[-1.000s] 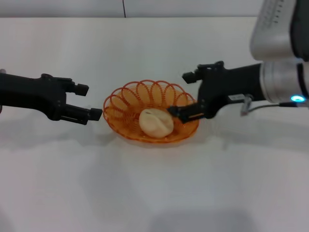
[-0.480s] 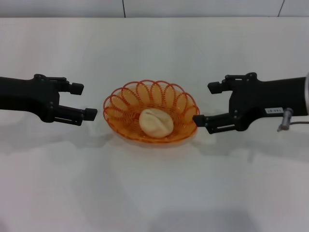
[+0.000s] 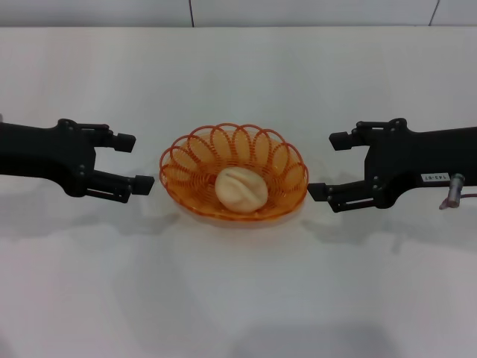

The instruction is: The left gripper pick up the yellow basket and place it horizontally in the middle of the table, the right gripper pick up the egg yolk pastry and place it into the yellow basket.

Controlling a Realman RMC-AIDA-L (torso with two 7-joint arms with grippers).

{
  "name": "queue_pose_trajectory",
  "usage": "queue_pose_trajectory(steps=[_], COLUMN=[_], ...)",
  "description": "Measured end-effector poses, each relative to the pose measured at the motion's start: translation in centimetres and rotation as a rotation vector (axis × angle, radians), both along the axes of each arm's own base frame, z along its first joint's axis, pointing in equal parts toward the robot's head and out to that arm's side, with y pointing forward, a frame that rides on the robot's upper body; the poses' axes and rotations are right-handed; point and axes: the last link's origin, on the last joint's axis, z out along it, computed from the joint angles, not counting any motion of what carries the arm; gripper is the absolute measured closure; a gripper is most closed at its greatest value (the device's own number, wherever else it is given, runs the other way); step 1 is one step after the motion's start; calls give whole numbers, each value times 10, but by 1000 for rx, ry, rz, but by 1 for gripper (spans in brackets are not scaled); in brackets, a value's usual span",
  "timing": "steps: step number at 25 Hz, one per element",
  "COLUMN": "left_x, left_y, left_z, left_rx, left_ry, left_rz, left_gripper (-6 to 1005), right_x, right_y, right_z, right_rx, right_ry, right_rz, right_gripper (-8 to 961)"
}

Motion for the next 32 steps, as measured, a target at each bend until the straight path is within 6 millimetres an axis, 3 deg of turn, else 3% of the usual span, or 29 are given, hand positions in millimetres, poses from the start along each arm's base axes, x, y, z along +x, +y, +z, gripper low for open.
queue_pose_trajectory(steps=[15, 32], left_x=[11, 11], left_y=[-9, -10], left_z=[-13, -12], left_rx=[-79, -82], left_ry=[-18, -21], left_rz=[-92, -86], left_gripper=[111, 111], right_x=[0, -2], right_y=[4, 1], right_z=[-1, -1], right_rx=[13, -2], right_ry=[-1, -1], right_rz=[-1, 9], right_gripper=[104, 104])
